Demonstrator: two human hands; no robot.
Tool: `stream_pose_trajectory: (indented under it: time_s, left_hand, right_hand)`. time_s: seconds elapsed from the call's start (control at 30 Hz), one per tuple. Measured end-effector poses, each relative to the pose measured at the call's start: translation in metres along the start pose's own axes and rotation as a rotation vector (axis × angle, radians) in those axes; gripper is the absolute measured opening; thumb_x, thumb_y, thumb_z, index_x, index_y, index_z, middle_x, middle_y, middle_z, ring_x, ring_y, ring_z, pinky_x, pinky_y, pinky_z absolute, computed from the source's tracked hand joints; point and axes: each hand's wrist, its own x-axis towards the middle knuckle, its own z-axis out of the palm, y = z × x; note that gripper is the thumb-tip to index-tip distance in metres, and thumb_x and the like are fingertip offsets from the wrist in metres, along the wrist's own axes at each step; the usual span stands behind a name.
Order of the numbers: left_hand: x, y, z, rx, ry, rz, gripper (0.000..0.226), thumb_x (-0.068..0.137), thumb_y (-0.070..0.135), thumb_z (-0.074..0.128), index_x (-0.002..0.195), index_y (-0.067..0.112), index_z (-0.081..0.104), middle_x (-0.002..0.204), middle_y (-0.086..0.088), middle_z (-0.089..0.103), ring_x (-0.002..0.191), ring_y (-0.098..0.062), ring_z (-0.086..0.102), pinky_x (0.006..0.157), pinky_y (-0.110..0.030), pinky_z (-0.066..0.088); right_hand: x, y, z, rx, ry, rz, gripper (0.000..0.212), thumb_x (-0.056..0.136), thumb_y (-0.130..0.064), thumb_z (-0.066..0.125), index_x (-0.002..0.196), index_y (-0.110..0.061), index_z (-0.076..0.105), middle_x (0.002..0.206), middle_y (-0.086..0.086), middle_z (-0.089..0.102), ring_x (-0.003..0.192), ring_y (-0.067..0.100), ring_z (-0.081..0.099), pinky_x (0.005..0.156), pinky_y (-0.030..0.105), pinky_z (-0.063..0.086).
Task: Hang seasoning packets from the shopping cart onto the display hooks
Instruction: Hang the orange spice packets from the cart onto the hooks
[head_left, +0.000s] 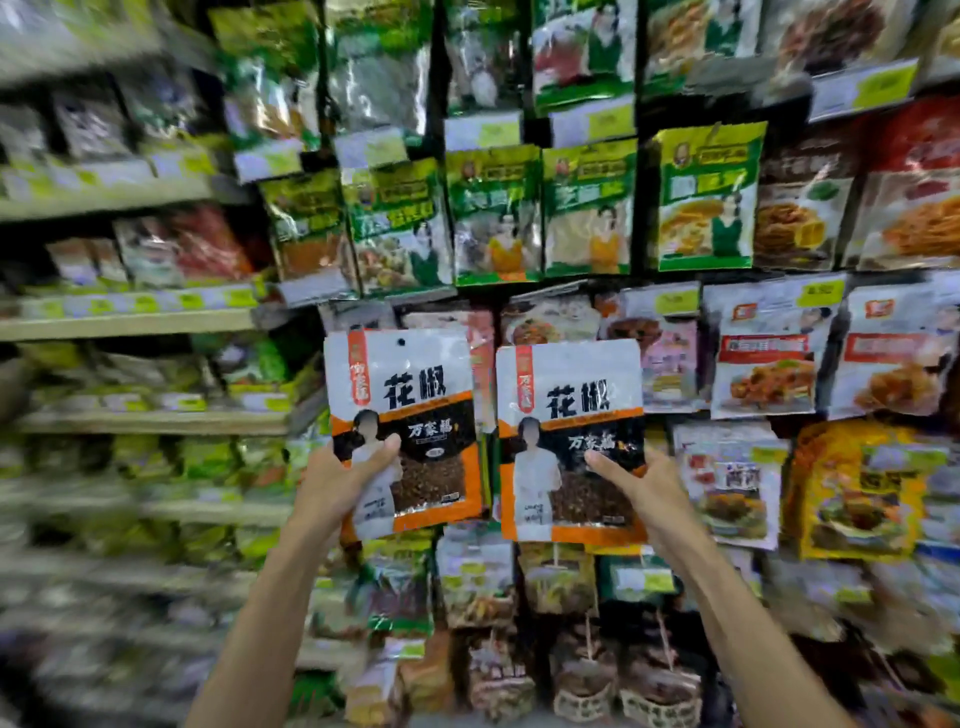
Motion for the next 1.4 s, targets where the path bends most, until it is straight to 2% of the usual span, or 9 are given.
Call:
stream_pose_trajectory:
  time_s: [0.17, 0.3, 0.47, 0.6, 0.8, 0.97, 1.07, 1.2, 1.4]
  left_hand:
    - [0.016, -0.020, -0.093, 0.000, 0.039, -0.040, 0.047, 0.060, 0.046, 0.077, 0.067, 0.007, 0.051, 0.058, -0.005, 0.058, 0.056, -0.018, 0.058, 0.057, -0.025, 0.041]
    - [0.037, -0.037, -0.147, 0.019, 0.105, -0.057, 0.038, 0.072, 0.041, 0.077, 0.075, 0.012, 0.053, 0.067, -0.009, 0.052, 0.066, -0.017, 0.049, 0.056, -0.028, 0.038]
    - [0.069, -0.053, -0.187, 0.054, 0.214, -0.079, 0.049, 0.073, 0.040, 0.076, 0.061, 0.019, 0.034, 0.037, 0.012, 0.030, 0.036, -0.005, 0.029, 0.043, -0.023, 0.024]
    - [0.101, -0.059, -0.199, 0.058, 0.248, -0.050, 0.048, 0.078, 0.030, 0.075, 0.053, 0.024, 0.035, 0.029, 0.012, 0.037, 0.028, 0.002, 0.037, 0.037, -0.014, 0.031]
    - [0.153, -0.067, -0.207, 0.011, 0.245, -0.026, 0.050, 0.075, 0.034, 0.075, 0.072, -0.011, 0.055, 0.057, -0.018, 0.048, 0.039, -0.023, 0.044, 0.055, -0.051, 0.046]
    - [0.194, -0.084, -0.212, 0.016, 0.208, -0.013, 0.052, 0.078, 0.031, 0.074, 0.036, 0.030, 0.043, 0.031, 0.013, 0.037, 0.034, 0.000, 0.038, 0.049, -0.026, 0.030]
    - [0.215, -0.093, -0.209, -0.035, 0.109, 0.002, 0.028, 0.076, 0.035, 0.073, 0.063, 0.034, 0.049, 0.059, 0.014, 0.051, 0.056, -0.002, 0.051, 0.065, -0.032, 0.046]
    - [0.241, -0.100, -0.207, -0.024, 0.071, 0.024, 0.015, 0.076, 0.034, 0.073, 0.078, 0.026, 0.060, 0.075, 0.007, 0.065, 0.078, -0.016, 0.063, 0.069, -0.034, 0.050]
    - [0.263, -0.100, -0.211, -0.053, 0.004, -0.022, 0.056, 0.062, 0.044, 0.074, 0.100, 0.004, 0.064, 0.099, -0.012, 0.069, 0.096, -0.027, 0.063, 0.084, -0.044, 0.051]
  right_hand:
    - [-0.013, -0.013, 0.100, 0.044, -0.106, 0.023, 0.105, 0.066, -0.053, 0.077, 0.148, -0.009, 0.029, 0.143, 0.006, 0.043, 0.136, 0.028, 0.036, 0.106, 0.039, 0.034]
    - [-0.017, -0.017, 0.163, 0.002, -0.158, -0.026, 0.072, 0.064, -0.054, 0.076, 0.119, -0.011, 0.057, 0.113, 0.001, 0.058, 0.115, 0.031, 0.054, 0.088, 0.037, 0.045]
    - [0.004, -0.017, 0.223, 0.016, -0.246, -0.048, 0.079, 0.067, -0.053, 0.075, 0.132, -0.014, 0.052, 0.131, 0.003, 0.058, 0.119, 0.024, 0.054, 0.100, 0.046, 0.045]
    - [0.037, -0.012, 0.259, 0.024, -0.246, -0.035, 0.059, 0.064, -0.055, 0.076, 0.114, -0.029, 0.059, 0.094, -0.026, 0.062, 0.091, -0.001, 0.056, 0.077, 0.028, 0.047]
    - [0.096, -0.008, 0.302, 0.017, -0.239, -0.064, 0.049, 0.070, -0.046, 0.076, 0.109, -0.020, 0.065, 0.098, -0.007, 0.071, 0.096, 0.013, 0.067, 0.071, 0.021, 0.054]
    - [0.135, -0.008, 0.338, 0.003, -0.201, -0.041, 0.024, 0.082, -0.028, 0.074, 0.072, -0.028, 0.052, 0.072, -0.018, 0.052, 0.076, -0.008, 0.061, 0.063, 0.008, 0.048]
    - [0.154, -0.006, 0.352, 0.021, -0.175, -0.018, 0.031, 0.084, -0.022, 0.073, 0.068, -0.028, 0.047, 0.068, -0.023, 0.047, 0.049, -0.021, 0.052, 0.045, 0.001, 0.041]
    - [0.172, -0.002, 0.364, 0.032, -0.114, 0.000, 0.029, 0.084, -0.026, 0.072, 0.067, -0.026, 0.049, 0.059, -0.023, 0.046, 0.054, -0.006, 0.053, 0.059, 0.012, 0.036]
    - [0.182, 0.001, 0.377, 0.071, -0.153, 0.022, 0.010, 0.084, -0.032, 0.071, 0.089, -0.029, 0.063, 0.081, -0.021, 0.071, 0.080, -0.011, 0.062, 0.060, 0.011, 0.043]
